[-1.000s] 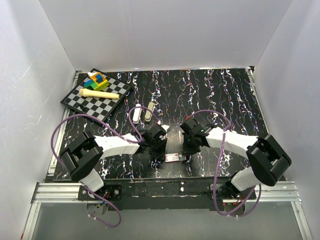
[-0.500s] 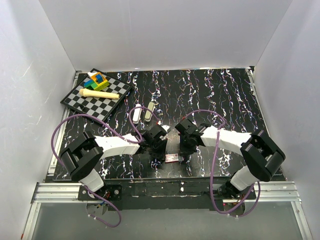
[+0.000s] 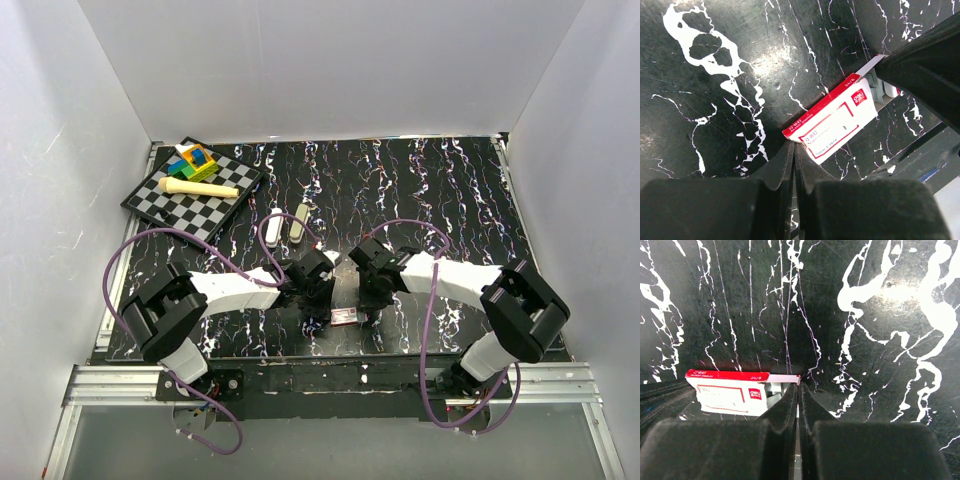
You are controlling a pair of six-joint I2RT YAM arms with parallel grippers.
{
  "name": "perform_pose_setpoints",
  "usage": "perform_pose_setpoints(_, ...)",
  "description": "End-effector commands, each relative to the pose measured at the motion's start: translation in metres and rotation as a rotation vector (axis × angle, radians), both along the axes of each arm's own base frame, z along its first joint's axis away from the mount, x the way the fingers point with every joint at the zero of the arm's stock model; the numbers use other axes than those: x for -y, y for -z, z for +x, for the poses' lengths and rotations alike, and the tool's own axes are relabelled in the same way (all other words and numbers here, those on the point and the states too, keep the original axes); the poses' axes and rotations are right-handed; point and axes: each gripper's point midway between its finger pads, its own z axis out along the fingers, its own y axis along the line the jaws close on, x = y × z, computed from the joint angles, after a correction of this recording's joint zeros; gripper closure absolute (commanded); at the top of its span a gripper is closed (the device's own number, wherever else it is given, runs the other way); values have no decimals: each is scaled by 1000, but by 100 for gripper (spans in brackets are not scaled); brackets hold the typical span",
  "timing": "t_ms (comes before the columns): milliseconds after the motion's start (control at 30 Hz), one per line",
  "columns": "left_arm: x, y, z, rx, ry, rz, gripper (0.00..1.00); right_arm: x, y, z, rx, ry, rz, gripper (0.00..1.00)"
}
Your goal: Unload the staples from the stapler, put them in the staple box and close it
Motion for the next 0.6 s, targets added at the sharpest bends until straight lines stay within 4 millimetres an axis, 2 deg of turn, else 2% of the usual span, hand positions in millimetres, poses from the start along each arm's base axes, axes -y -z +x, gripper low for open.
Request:
perform_pose_setpoints(0, 3, -3, 0, 26, 6, -10, 100, -2, -20, 6, 55, -5, 9, 92)
perform_pose_setpoints(233, -6, -4, -1, 39, -10, 7, 100, 7, -29, 6, 88, -1, -6, 83)
perform_pose_setpoints(433, -9, -7, -1, 44, -15, 10, 100, 12, -27, 3, 79, -2, -19, 74)
perform_pose_setpoints(567, -12, -7, -3, 43, -17, 15, 100, 7, -33, 1, 91, -22, 23, 65)
